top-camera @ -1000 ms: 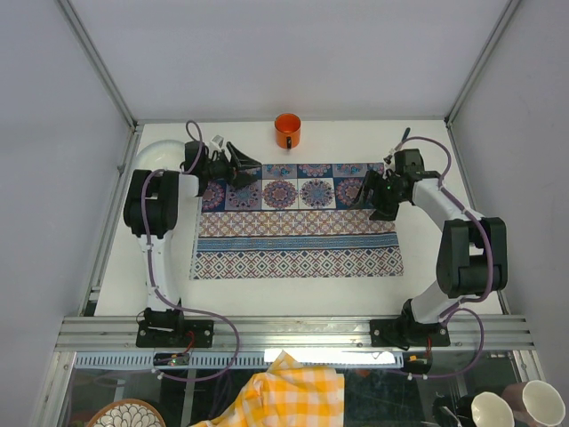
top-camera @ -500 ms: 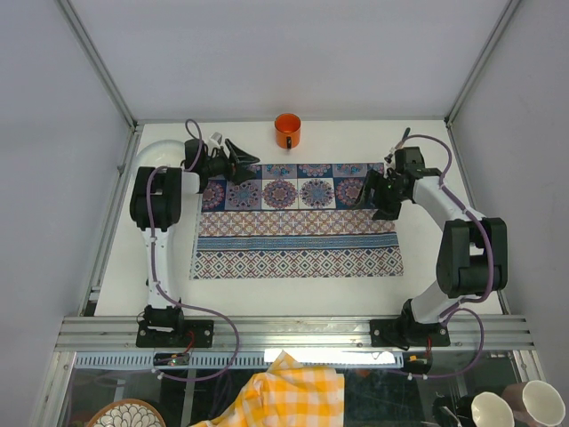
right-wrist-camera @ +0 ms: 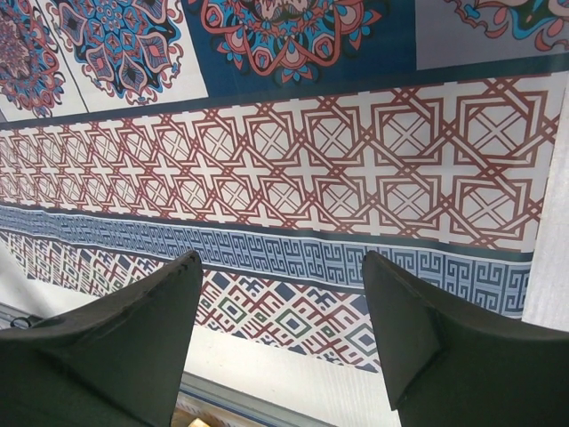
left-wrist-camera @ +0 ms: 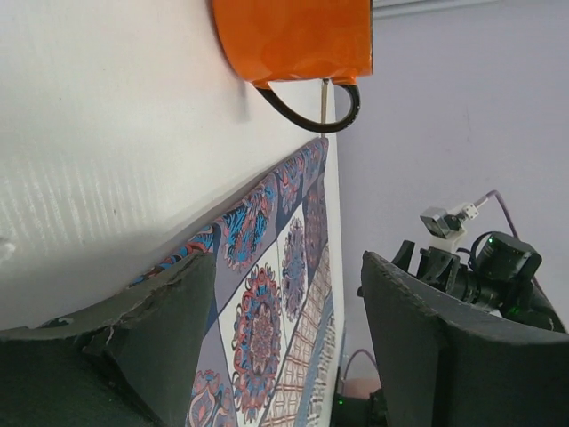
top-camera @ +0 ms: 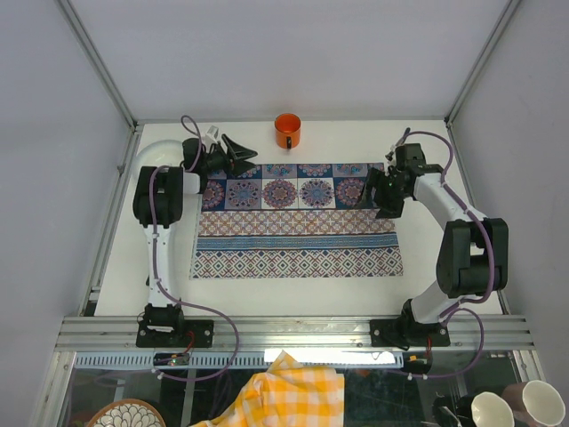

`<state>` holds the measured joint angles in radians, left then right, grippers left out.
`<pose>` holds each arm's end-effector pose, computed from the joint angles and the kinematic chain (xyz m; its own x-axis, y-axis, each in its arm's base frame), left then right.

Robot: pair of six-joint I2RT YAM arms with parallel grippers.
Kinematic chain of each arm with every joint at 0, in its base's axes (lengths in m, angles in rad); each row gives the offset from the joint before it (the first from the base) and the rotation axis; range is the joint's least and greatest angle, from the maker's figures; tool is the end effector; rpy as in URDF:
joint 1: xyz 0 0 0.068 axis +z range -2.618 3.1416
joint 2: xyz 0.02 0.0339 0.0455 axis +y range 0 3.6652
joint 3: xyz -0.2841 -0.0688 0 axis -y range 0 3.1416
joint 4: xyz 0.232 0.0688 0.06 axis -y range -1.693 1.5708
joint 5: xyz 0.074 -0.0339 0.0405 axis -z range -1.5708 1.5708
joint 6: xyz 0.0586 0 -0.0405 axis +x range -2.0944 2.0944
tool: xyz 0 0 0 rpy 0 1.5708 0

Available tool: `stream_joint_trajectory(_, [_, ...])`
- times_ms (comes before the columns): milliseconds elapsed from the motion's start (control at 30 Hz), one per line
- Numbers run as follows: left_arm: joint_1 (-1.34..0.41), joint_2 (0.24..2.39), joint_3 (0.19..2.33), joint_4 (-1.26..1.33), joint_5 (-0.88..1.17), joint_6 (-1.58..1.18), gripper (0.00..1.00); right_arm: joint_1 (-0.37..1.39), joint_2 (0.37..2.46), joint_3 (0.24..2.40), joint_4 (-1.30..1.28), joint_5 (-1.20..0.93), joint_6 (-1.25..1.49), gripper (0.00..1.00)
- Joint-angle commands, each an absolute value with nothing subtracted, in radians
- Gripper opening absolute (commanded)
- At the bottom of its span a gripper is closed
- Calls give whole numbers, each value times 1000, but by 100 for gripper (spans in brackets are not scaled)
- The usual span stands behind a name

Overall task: Set the dinner table for one person
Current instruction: Pick up the cup at the center of the board.

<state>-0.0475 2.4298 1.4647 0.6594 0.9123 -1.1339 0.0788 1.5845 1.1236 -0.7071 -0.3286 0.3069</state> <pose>0.5185 -0.0710 0.1094 -0.8362 -0.5153 -0.1878 0.0587 0.2564 -0.9648 0.3067 0.0432 0.2290 -0.9349 0.2130 -0.2840 0.0858 0.9119 0.4014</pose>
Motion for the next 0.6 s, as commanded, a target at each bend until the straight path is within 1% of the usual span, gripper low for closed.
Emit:
stream_joint_trajectory(0, [-22,2332,1381,894,851,-1089,70,84,1552,1157,-713,-298,279,75])
stream_joint_trajectory(133, [-24,2171,1321,942,867,-1091,68,83,1554,1143,-688,-265,283,78])
stream_joint_trajectory(200, [-27,2060,1289,873,869,-1045,65,84,1564,1136,-676,-230,297,83])
stream_joint_trajectory(300, [-44,1894,1263,605,840,-886,60,83,1580,1123,-640,-170,318,92])
stream_joint_trajectory(367, [-70,1794,1283,308,721,-739,58,82,1594,1119,-617,-119,337,98])
stream_joint_trajectory(433, [-103,1725,1327,9,584,-630,56,83,1619,1133,-600,-76,354,100])
stream_joint_trajectory(500, [-138,1671,1344,-202,458,-586,53,81,1654,1165,-590,-34,365,100])
stream_joint_trajectory(567, [-174,1627,1326,-357,344,-596,52,80,1698,1217,-592,8,376,100])
